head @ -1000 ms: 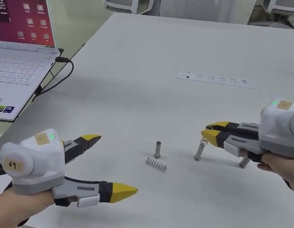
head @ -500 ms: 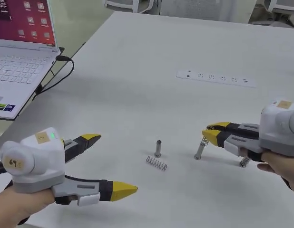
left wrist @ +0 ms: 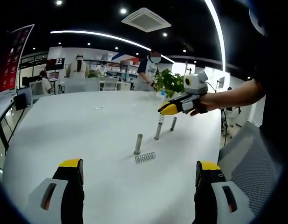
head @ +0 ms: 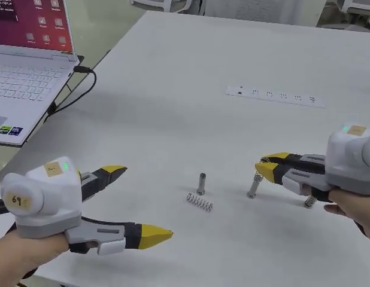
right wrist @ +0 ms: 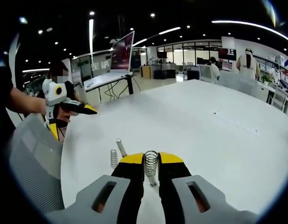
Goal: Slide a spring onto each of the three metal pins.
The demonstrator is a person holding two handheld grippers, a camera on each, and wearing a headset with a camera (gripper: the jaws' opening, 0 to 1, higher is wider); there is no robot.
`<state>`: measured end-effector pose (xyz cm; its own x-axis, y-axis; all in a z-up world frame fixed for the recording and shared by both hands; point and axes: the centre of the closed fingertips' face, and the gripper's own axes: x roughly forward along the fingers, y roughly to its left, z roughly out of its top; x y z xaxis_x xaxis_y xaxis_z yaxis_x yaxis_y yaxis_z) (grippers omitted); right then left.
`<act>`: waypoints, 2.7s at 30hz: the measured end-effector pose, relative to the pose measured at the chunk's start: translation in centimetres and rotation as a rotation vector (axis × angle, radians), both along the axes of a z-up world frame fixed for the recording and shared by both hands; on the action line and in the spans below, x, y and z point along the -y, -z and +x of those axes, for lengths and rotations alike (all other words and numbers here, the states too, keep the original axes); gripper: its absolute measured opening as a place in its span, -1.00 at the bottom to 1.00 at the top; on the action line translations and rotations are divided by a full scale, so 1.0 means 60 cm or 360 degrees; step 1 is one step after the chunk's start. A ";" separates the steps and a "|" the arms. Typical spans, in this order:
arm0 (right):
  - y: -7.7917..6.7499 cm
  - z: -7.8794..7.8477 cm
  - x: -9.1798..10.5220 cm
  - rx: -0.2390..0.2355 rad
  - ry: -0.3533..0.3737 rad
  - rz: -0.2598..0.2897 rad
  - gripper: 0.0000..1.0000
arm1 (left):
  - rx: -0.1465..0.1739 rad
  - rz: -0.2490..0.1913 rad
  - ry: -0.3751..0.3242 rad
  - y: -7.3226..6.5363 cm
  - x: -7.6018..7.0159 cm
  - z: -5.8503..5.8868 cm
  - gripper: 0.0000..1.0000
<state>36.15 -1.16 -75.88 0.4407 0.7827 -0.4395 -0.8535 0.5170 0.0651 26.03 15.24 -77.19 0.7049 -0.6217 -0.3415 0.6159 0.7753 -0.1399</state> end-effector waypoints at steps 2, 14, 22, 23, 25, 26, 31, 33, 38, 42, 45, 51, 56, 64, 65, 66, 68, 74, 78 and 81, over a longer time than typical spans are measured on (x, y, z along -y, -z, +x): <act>0.002 0.000 -0.001 0.0000 -0.0004 -0.0005 -0.83 | 0.0000 -0.0006 -0.0002 -0.001 0.001 0.000 0.95; 0.021 -0.001 -0.002 -0.0019 -0.0019 -0.0039 -0.83 | -0.0012 0.0001 -0.0003 0.004 0.000 -0.003 0.95; 0.043 -0.005 0.000 -0.0019 -0.0055 -0.0121 -0.83 | -0.0024 0.0010 0.0000 0.009 0.002 -0.005 0.94; 0.046 -0.005 0.001 -0.0018 -0.0058 -0.0133 -0.83 | -0.0024 0.0011 0.0000 0.009 0.001 -0.005 0.94; 0.052 -0.006 0.001 -0.0034 -0.0067 -0.0135 -0.83 | -0.0026 0.0009 -0.0001 0.009 0.001 -0.004 0.94; 0.055 -0.005 0.001 -0.0043 -0.0065 -0.0136 -0.83 | -0.0026 0.0011 0.0001 0.009 0.001 -0.004 0.93; 0.064 -0.006 0.004 -0.0033 -0.0066 -0.0182 -0.83 | -0.0022 0.0010 -0.0010 0.007 -0.002 -0.003 0.93; 0.071 -0.009 0.005 -0.0016 -0.0090 -0.0233 -0.83 | -0.0022 0.0012 -0.0012 0.007 -0.004 -0.004 0.93; 0.087 -0.013 0.007 0.0002 -0.0119 -0.0307 -0.83 | -0.0023 0.0015 -0.0012 0.007 -0.003 -0.005 0.93; 0.096 -0.011 0.012 -0.0015 -0.0112 -0.0337 -0.83 | -0.0026 0.0014 -0.0004 0.008 -0.001 -0.007 0.93; 0.093 -0.008 0.012 -0.0020 -0.0104 -0.0317 -0.83 | -0.0027 0.0012 -0.0002 0.008 0.000 -0.008 0.93; 0.094 -0.010 0.012 -0.0021 -0.0116 -0.0326 -0.83 | -0.0027 0.0012 -0.0001 0.007 0.000 -0.008 0.93; 0.095 -0.009 0.011 -0.0025 -0.0122 -0.0343 -0.81 | -0.0026 0.0016 0.0006 0.005 0.001 -0.005 0.92; 0.088 -0.008 0.010 -0.0034 -0.0107 -0.0309 -0.66 | -0.0016 0.0018 0.0015 0.001 0.004 -0.001 0.93; 0.086 -0.009 0.009 -0.0039 -0.0106 -0.0300 -0.64 | -0.0015 0.0015 0.0015 0.001 0.004 0.000 0.93; 0.083 -0.009 0.009 -0.0037 -0.0102 -0.0292 -0.61 | -0.0014 0.0016 0.0016 0.001 0.005 0.000 0.93; 0.078 -0.011 0.009 -0.0039 -0.0099 -0.0276 -0.59 | -0.0013 0.0018 0.0017 0.001 0.007 0.000 0.93; 0.065 -0.017 0.013 -0.0020 -0.0074 -0.0233 -0.52 | -0.0002 0.0015 0.0026 -0.003 0.011 0.000 0.93; 0.048 -0.023 0.017 0.0009 -0.0057 -0.0184 -0.53 | -0.0001 0.0016 0.0028 -0.004 0.011 0.001 0.93; 0.038 -0.027 0.024 0.0021 -0.0034 -0.0154 -0.53 | -0.0006 0.0016 0.0029 -0.004 0.011 0.003 0.93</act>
